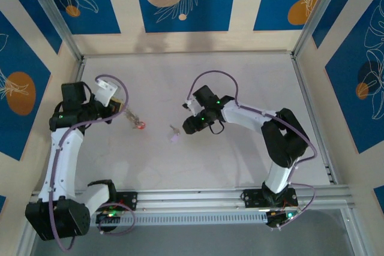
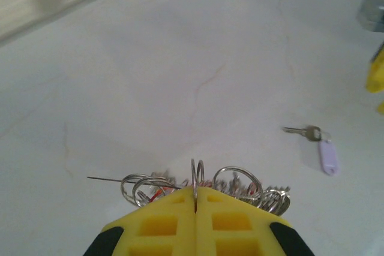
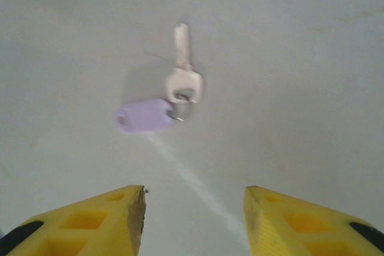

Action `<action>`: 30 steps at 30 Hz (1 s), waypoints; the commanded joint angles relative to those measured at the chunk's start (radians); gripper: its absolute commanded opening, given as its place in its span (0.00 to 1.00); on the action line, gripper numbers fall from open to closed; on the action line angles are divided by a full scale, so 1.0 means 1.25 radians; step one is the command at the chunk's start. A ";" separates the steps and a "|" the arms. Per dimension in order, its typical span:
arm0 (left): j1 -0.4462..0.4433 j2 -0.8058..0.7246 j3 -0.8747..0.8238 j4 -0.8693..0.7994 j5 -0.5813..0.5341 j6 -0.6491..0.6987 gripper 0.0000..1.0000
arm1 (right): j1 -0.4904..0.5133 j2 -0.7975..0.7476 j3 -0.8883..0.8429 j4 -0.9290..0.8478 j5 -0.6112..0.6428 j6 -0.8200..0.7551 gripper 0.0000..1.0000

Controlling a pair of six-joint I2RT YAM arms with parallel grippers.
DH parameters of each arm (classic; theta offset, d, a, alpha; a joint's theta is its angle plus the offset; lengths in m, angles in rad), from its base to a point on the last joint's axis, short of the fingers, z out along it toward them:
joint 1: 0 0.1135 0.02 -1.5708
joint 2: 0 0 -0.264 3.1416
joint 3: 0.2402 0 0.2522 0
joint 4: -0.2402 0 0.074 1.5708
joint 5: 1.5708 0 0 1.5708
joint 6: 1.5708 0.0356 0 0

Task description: Put the keys on the keyring

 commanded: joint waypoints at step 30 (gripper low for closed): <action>-0.009 -0.116 -0.101 0.058 0.041 0.012 0.00 | 0.000 0.318 0.296 -0.229 -0.170 0.143 0.36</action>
